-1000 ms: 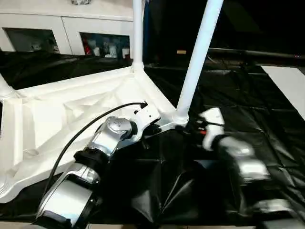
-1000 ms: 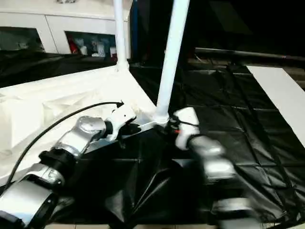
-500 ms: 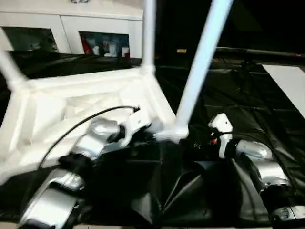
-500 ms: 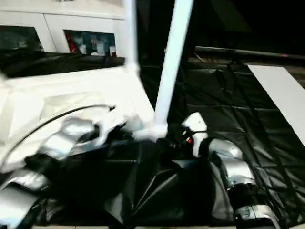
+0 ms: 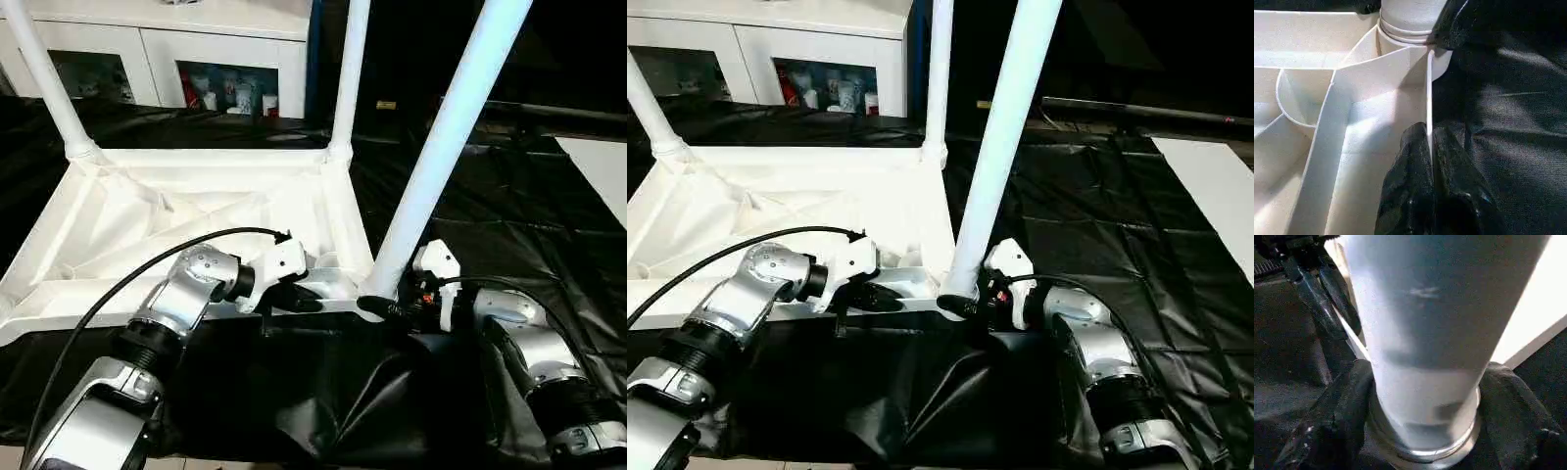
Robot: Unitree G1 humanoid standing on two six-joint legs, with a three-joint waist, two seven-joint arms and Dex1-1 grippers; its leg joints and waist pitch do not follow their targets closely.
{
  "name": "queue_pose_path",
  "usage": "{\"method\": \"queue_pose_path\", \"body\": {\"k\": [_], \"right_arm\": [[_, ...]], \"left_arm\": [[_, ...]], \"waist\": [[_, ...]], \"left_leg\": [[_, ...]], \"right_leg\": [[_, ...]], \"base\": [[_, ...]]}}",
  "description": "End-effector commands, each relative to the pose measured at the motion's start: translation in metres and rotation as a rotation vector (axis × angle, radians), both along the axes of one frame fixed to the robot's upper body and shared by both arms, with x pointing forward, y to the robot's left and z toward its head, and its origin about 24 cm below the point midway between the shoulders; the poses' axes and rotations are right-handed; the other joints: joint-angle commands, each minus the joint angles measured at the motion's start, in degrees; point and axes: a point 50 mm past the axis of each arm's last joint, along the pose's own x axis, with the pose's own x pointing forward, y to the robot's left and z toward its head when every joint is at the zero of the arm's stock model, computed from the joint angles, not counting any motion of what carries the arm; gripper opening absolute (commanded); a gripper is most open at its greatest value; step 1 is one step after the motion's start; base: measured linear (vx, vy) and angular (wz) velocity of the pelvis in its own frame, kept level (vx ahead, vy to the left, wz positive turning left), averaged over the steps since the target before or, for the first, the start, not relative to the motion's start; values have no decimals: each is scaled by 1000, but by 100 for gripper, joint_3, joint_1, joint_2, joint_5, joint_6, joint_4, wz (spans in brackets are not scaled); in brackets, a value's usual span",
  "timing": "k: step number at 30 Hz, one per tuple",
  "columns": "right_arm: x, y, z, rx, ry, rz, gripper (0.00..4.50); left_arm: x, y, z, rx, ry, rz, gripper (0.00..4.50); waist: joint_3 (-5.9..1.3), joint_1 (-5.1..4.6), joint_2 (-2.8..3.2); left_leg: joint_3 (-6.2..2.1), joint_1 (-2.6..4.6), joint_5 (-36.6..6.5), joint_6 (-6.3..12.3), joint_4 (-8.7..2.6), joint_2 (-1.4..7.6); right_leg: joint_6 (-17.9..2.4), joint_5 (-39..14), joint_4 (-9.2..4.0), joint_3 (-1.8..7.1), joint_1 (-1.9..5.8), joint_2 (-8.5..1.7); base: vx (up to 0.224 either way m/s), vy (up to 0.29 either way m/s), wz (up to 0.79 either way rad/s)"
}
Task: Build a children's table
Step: Rotate leg to tighten
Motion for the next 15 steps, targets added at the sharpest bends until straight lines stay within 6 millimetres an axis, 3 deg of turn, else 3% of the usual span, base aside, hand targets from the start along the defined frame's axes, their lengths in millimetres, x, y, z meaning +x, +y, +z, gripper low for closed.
{"method": "queue_pose_path", "body": {"k": [1, 6, 9, 10, 12, 13, 15], "right_arm": [[2, -5, 2, -1, 4, -17, 293], [3, -2, -6, -16, 17, -86, 273], [13, -1, -17, -46, 25, -315, 270], [16, 0, -20, -49, 31, -371, 270], [18, 4, -24, -31, 52, -470, 269], [21, 7, -29, -18, 74, -607, 269], [22, 9, -32, -12, 91, -673, 269]], "left_arm": [[-10, -5, -11, -10, 70, -51, 0], [-9, -4, -13, -8, 72, -16, 0], [4, -6, -18, 17, 23, 154, 0], [7, -8, -19, 20, 14, 199, 0], [15, -11, -20, 19, -8, 299, 0], [21, -16, -20, 19, -22, 379, 0], [23, -19, -20, 19, -32, 410, 0]], "waist": [[-262, -26, -32], [-263, -30, -30], [-211, -78, -24], [-205, -95, -25], [-203, -111, -22], [-210, -121, -18], [-222, -129, -31]], "left_leg": [[44, -9, -687, 469, -315, 100], [45, -9, -655, 459, -314, 96], [42, -7, -990, 225, -355, 87], [25, 11, -1207, 87, -369, 82], [16, 21, -1334, -4, -374, 81], [6, 23, -1355, -32, -378, 77], [-7, 11, -1330, -22, -381, 70]], "right_leg": [[-1501, -127, -357, 162, 318, -297], [-1501, -114, -355, 161, 317, -297], [-1349, -896, -432, 154, 268, -292], [-1234, -1372, -468, 152, 259, -297], [-1097, -1678, -502, 169, 237, -304], [-1042, -1700, -506, 175, 229, -301], [-992, -1668, -506, 173, 243, -301]], "base": [[0, 0, 0], [0, 0, 0], [0, 0, 0], [0, 0, 0], [0, 0, 0], [0, 0, 0], [0, 0, 0]]}}
